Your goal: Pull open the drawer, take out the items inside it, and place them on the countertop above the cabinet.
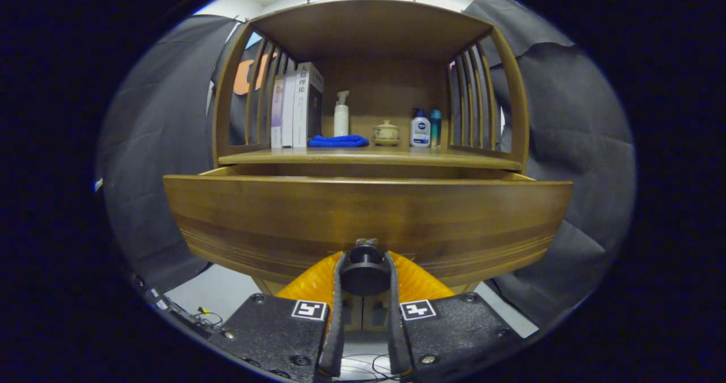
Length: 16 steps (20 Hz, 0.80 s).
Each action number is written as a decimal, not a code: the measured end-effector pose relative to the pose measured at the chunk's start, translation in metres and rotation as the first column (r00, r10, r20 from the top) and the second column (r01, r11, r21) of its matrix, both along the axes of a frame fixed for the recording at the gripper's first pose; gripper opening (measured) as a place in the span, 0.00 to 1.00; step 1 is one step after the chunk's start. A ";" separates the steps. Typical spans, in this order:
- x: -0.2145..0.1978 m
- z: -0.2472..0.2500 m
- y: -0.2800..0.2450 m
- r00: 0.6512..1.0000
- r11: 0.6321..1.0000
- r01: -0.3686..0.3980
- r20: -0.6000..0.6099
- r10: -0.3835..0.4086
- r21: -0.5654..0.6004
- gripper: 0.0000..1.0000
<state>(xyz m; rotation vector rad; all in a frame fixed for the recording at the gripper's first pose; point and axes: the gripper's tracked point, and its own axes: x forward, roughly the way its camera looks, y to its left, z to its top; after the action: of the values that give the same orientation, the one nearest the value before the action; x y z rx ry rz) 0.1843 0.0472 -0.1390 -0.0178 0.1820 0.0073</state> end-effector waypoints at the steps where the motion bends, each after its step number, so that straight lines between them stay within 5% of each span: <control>1: -0.006 -0.001 0.000 1.000 1.000 -0.003 -0.001 0.003 0.000 0.34; 16: -0.070 -0.022 0.000 0.999 0.999 -0.026 -0.042 0.027 0.020 0.34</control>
<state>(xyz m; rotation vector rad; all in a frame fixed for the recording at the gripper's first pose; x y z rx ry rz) 0.1143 0.0470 -0.1607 -0.0003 0.2237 0.0358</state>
